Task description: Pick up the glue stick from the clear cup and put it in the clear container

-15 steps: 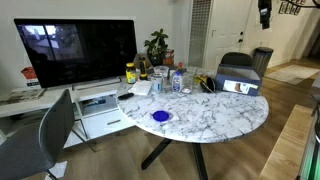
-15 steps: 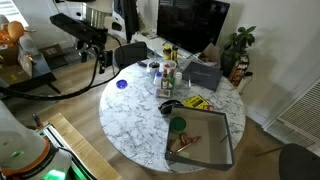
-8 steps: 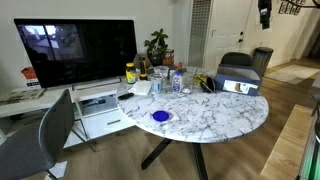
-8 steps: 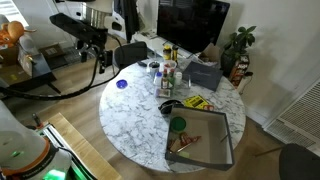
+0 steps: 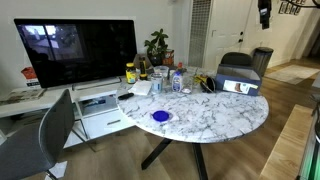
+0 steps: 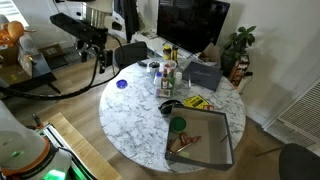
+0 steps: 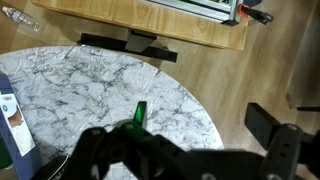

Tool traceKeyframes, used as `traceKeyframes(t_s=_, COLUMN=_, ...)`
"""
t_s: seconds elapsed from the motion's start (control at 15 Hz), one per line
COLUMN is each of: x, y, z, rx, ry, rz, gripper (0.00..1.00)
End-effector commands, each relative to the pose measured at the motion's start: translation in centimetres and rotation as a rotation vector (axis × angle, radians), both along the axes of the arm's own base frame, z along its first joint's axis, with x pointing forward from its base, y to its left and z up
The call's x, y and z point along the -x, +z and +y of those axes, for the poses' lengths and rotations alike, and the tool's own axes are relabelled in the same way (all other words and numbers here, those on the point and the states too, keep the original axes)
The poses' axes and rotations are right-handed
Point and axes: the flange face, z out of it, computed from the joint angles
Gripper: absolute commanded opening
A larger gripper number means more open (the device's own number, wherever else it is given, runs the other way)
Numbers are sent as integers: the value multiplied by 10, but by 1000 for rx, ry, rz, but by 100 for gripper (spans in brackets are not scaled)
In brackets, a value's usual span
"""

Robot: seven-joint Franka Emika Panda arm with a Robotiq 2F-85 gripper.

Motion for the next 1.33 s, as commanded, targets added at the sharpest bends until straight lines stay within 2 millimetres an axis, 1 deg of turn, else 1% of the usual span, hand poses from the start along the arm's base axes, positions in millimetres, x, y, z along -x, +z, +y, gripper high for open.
traceKeyframes(t_s=0.0, x=-33, y=-1, z=13, rx=-9, ry=18, rz=-30, gripper=100)
traceKeyframes(t_s=0.13, x=-62, y=0, z=32, rx=-3, ry=27, rz=-68, gripper=100)
traceKeyframes(t_s=0.2, x=-82, y=-1, z=42, rx=-5, ry=22, rz=-84, gripper=100)
traceKeyframes(t_s=0.27, x=-100, y=-1, z=45, rx=17, ry=12, rz=-113, gripper=100)
traceKeyframes(t_s=0.33, x=-121, y=-1, z=43, rx=12, ry=-19, rz=-143, gripper=100)
traceKeyframes(t_s=0.47, x=-155, y=-3, z=41, rx=26, ry=-72, rz=-198, gripper=100)
traceKeyframes(t_s=0.67, x=-209, y=-17, z=32, rx=80, ry=-136, rz=-289, gripper=100)
traceKeyframes(t_s=0.73, x=-228, y=-25, z=29, rx=98, ry=-165, rz=-332, gripper=100)
traceKeyframes(t_s=0.8, x=-242, y=-29, z=28, rx=98, ry=-185, rz=-356, gripper=100)
traceKeyframes(t_s=1.0, x=-288, y=-51, z=22, rx=122, ry=-249, rz=-459, gripper=100)
traceKeyframes(t_s=1.13, x=-312, y=-67, z=21, rx=148, ry=-305, rz=-498, gripper=100)
traceKeyframes(t_s=1.27, x=-331, y=-85, z=18, rx=178, ry=-434, rz=-518, gripper=100)
